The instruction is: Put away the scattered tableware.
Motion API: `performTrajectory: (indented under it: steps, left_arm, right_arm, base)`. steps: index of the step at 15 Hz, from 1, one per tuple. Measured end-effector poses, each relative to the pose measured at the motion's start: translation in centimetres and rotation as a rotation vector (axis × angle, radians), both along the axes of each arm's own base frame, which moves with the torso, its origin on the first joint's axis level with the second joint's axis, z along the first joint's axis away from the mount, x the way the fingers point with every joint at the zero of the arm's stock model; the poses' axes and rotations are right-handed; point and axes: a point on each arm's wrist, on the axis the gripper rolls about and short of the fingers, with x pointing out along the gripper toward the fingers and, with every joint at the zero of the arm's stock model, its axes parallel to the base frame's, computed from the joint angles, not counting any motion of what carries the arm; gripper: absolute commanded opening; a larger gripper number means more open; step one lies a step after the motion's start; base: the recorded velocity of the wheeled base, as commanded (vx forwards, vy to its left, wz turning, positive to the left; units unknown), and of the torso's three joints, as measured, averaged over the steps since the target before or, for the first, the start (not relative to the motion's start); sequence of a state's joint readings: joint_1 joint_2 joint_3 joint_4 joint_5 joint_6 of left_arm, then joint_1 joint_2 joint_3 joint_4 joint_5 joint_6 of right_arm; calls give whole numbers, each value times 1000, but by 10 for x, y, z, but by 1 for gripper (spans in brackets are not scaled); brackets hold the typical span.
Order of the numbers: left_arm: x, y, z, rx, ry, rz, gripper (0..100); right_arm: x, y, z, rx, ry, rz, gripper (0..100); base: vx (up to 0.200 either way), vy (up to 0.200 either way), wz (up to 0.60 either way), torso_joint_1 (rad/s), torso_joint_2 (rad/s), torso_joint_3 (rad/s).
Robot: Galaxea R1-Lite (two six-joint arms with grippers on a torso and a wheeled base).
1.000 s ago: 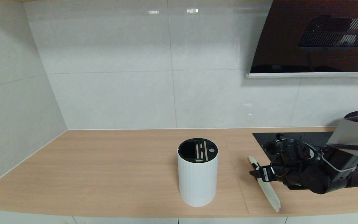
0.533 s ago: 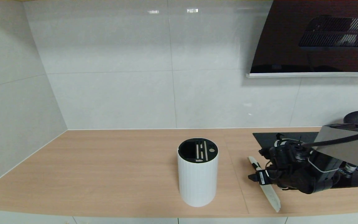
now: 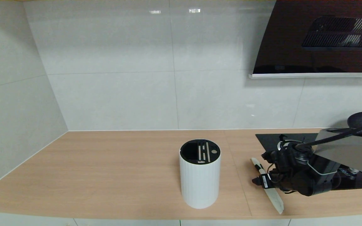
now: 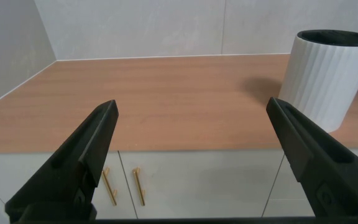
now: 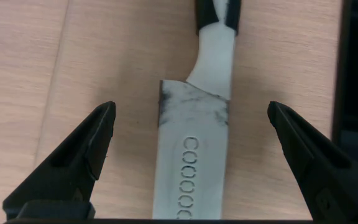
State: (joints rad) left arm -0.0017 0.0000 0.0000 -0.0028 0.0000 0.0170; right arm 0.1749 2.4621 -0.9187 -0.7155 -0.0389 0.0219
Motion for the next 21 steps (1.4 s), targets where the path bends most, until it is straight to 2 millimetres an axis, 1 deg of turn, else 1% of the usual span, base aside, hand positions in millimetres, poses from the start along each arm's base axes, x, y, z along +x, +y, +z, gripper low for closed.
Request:
performTrajectory:
  steps: [4, 5, 14, 16, 19, 21]
  left_arm:
    - [0, 0, 0, 0, 0, 0, 100]
    - [0, 0, 0, 0, 0, 0, 100]
    - [0, 0, 0, -1, 0, 0, 100]
    - [0, 0, 0, -3, 0, 1, 100]
    - [0, 0, 4, -11, -29, 3, 100]
    - [-3, 0, 14, -42, -78, -5, 100]
  right_arm:
    - [0, -1, -3, -5, 6, -4, 100]
    - [0, -2, -4, -8, 7, -5, 0]
    - [0, -2, -6, -53, 7, 9, 0]
    - [-1, -2, -2, -49, 0, 4, 0]
    - [-8, -3, 18, -35, -35, 6, 0]
    - [-14, -1, 43, -21, -97, 11, 0]
  base:
    - [0, 0, 0, 0, 0, 0]
    - [0, 0, 0, 0, 0, 0]
    - [0, 0, 0, 0, 0, 0]
    - [0, 0, 0, 0, 0, 0]
    - [0, 0, 0, 0, 0, 0]
    - [0, 0, 0, 0, 0, 0]
